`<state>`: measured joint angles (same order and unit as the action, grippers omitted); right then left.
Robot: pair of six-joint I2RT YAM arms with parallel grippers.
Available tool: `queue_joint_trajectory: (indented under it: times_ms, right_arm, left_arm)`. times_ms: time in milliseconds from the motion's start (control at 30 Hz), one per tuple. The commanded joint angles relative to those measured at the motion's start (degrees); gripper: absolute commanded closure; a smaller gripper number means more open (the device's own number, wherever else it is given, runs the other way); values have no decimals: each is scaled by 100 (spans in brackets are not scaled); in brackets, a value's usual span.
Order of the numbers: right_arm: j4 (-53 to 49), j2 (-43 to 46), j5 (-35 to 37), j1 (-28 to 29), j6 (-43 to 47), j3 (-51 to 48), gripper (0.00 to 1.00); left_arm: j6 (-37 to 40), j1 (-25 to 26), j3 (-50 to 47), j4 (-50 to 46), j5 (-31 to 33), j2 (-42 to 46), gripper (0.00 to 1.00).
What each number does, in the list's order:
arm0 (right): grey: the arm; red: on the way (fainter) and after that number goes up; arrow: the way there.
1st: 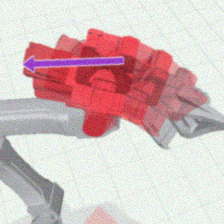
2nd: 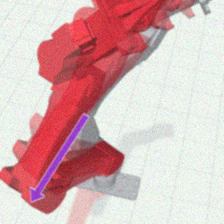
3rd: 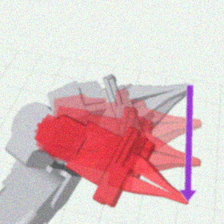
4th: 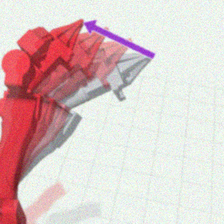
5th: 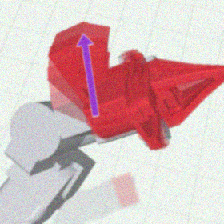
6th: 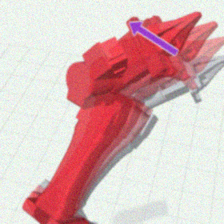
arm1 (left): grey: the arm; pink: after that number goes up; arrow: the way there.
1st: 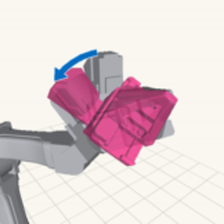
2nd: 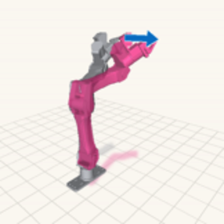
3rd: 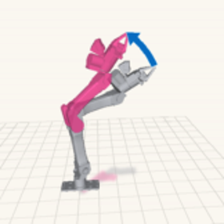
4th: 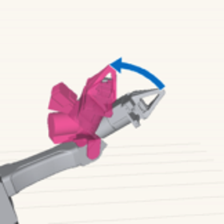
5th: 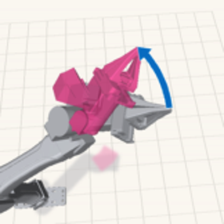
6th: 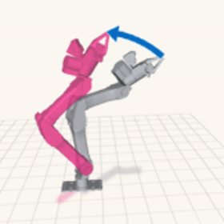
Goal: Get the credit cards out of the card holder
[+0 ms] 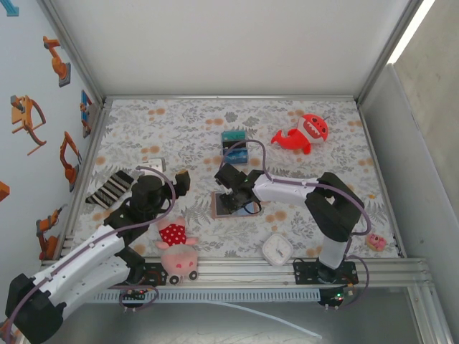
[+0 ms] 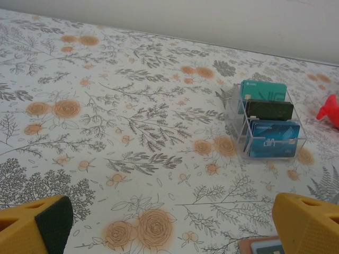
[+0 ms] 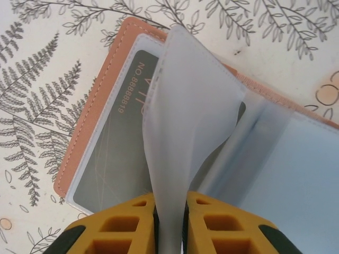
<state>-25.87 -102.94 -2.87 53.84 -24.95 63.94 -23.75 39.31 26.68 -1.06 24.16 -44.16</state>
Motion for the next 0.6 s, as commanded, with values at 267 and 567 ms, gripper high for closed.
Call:
queue_joint_trajectory:
  times_ms: [267,567]
  right_arm:
    - [-230,526,683,4,-196,-198,72]
    - [-278,789,937,-149,-476,-529,71]
  left_arm:
    - [-83,13,311,125,-83,-167,3]
    - [-38,27,421,69,-174,-333,3]
